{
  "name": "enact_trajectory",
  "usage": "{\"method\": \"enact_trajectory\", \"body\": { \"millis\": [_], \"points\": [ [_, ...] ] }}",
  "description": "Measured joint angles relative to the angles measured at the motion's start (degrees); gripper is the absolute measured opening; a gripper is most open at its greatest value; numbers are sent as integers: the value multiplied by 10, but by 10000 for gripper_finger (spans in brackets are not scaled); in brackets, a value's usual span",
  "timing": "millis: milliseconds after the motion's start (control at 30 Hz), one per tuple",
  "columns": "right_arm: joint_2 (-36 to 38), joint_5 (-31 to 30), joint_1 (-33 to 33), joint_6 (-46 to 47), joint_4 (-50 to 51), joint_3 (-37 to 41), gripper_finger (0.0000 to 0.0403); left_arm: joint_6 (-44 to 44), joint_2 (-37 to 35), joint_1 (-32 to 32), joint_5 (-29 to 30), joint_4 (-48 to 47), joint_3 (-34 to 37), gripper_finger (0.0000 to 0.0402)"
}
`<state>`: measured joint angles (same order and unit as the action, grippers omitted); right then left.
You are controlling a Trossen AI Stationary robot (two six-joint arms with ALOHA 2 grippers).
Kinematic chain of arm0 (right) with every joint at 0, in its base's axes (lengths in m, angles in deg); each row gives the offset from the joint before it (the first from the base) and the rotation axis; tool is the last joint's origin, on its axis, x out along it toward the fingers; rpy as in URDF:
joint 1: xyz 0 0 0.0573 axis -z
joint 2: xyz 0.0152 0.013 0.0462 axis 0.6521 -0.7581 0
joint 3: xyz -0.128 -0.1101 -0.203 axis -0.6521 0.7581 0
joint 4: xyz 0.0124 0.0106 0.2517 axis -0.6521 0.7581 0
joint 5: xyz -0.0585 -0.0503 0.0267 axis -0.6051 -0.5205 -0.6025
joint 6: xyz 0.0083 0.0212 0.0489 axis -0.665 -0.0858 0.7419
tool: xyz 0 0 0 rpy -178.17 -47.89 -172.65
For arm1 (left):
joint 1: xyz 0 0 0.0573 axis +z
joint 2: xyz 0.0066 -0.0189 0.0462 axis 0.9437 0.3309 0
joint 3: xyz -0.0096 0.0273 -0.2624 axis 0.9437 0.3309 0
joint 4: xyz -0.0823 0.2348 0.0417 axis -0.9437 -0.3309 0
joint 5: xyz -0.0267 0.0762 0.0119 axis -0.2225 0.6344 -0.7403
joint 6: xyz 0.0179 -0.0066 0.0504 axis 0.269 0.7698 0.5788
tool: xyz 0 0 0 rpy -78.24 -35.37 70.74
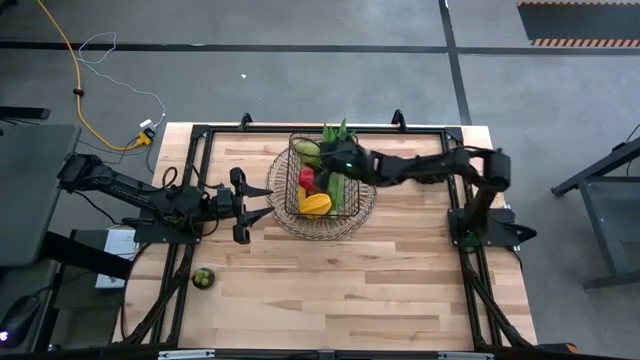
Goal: Build produce basket
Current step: Put the green pear into the black wire basket
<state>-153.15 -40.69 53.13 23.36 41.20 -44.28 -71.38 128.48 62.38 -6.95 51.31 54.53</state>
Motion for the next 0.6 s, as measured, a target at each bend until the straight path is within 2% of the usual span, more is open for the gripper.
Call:
{"method": "enact_trajectory", "body": {
  "millis": [200,600],
  "points": [
    [-43,-5,24,49,67,-44,312,-6,0,0,0,-9,0,188],
    [-44,12,33,64,63,-42,318,-9,0,0,0,-8,0,188]
  ]
}}
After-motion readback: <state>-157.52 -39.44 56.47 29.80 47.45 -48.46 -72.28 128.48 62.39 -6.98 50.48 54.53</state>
